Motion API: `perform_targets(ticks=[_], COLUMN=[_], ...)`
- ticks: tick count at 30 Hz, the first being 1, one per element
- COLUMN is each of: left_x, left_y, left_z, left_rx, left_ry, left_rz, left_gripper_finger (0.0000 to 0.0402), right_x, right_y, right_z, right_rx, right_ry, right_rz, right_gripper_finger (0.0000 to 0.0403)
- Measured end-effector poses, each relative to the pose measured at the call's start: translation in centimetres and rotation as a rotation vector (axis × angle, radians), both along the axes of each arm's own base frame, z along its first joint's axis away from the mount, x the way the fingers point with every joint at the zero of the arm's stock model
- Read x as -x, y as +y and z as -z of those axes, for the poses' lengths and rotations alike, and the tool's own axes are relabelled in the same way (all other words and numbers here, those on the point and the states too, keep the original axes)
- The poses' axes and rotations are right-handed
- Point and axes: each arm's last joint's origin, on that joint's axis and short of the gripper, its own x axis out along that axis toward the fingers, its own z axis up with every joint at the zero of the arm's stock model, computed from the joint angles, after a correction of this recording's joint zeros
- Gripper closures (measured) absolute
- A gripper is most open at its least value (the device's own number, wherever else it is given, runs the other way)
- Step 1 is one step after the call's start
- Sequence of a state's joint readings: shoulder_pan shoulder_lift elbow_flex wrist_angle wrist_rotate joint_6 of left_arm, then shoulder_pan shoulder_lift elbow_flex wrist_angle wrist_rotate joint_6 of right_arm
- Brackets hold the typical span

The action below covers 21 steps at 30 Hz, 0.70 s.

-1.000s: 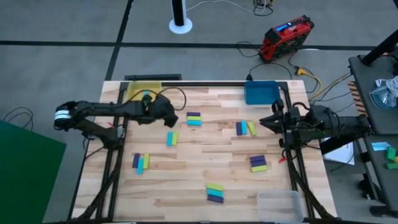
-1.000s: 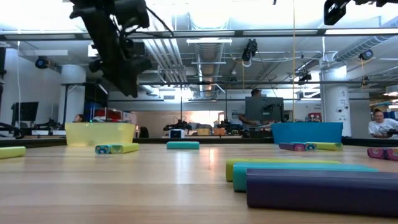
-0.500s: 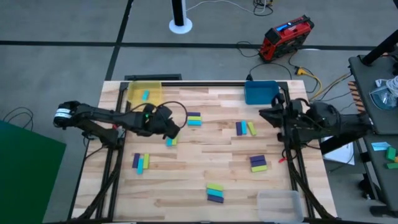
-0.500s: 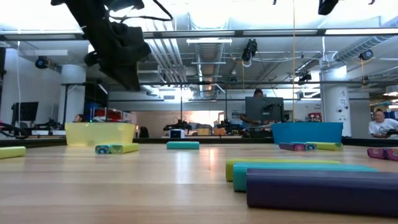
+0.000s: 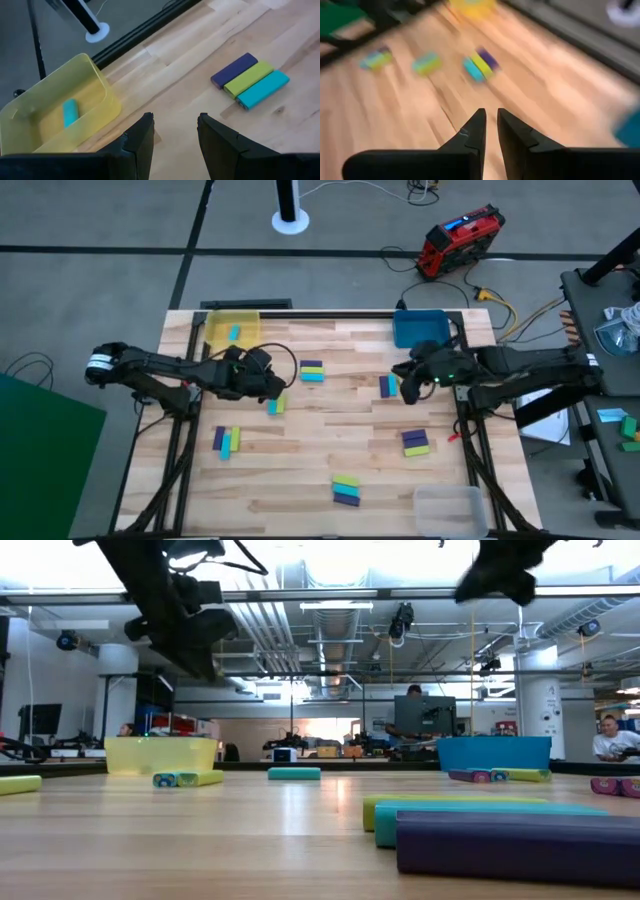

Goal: Sort blocks
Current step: Put the green block into the blue bin

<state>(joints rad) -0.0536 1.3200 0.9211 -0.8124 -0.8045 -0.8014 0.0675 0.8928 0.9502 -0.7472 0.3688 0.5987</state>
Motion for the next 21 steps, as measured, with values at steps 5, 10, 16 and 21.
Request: perform_targets(ticks=[5,10,16,21], left_x=[0.2,0.2,0.3,0.3], left_y=[0.0,0.0,0.1,0.2], left_z=[-0.3,-0.4,-0.5,-0.6], left_rx=[-0.002,-0.006,-0.051,-0.101], left_ry=[-0.010,-0.007,0.016,0.025], left_rz=[0.004,0.010,0.016,0.006], left_gripper_finger=[0.0271,0.0271,0.0271,0.0271], right_x=[0.9,1.5,1.0,0.6], right_y=[-0.1,0.1,0.2,-0.3], right_z=[1.9,3.5,4.6,5.7], right_rx=[-0.111,-0.231,-0.298,-0.273], right_ry=[0.331,0.538,0.589,0.596], right_rz=[0.180,0.278,0.271,0.312], right_gripper_finger=[0.0364,0.0363,0.0323,0.0271])
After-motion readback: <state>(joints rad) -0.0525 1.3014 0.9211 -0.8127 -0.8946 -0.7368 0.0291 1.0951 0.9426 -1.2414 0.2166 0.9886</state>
